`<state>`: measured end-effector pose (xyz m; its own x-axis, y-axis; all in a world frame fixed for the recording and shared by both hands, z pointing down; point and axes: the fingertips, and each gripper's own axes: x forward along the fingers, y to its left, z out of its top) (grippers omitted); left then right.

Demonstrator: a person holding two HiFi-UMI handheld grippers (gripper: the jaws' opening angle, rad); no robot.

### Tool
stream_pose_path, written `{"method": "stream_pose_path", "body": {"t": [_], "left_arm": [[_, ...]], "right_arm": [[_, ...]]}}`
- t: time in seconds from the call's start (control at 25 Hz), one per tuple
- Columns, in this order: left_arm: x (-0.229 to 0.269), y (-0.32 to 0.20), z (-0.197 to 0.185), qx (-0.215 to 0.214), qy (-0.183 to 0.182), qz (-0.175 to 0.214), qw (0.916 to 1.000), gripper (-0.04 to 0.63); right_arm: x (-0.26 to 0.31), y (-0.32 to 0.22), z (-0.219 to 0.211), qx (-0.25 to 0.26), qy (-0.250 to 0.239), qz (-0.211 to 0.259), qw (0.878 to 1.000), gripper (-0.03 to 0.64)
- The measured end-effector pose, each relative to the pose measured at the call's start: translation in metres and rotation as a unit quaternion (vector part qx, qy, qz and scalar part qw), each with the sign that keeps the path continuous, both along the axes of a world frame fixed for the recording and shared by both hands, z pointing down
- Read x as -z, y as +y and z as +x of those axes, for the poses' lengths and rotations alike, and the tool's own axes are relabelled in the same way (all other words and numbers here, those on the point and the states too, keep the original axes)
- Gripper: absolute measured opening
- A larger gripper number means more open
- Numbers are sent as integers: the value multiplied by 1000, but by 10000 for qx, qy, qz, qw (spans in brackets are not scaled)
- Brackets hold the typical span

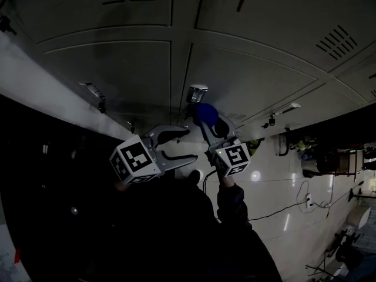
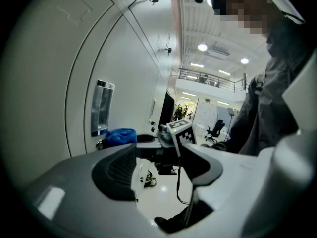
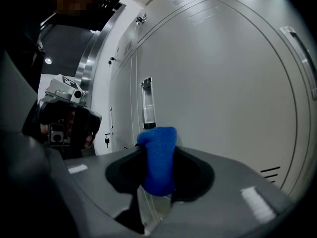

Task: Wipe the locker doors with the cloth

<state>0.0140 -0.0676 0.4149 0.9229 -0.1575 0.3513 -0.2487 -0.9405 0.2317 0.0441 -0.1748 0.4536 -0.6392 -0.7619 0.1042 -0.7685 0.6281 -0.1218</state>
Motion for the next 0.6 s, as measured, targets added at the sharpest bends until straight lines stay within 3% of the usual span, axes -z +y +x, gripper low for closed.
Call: {"method": "stream_pose_path", "body": {"t": [0.6], "left_arm": [[3,-2,71,-285,44,25,9996,264]], "right_arm": [[-1,2,104,-655,71,-61,9978,127]]}}
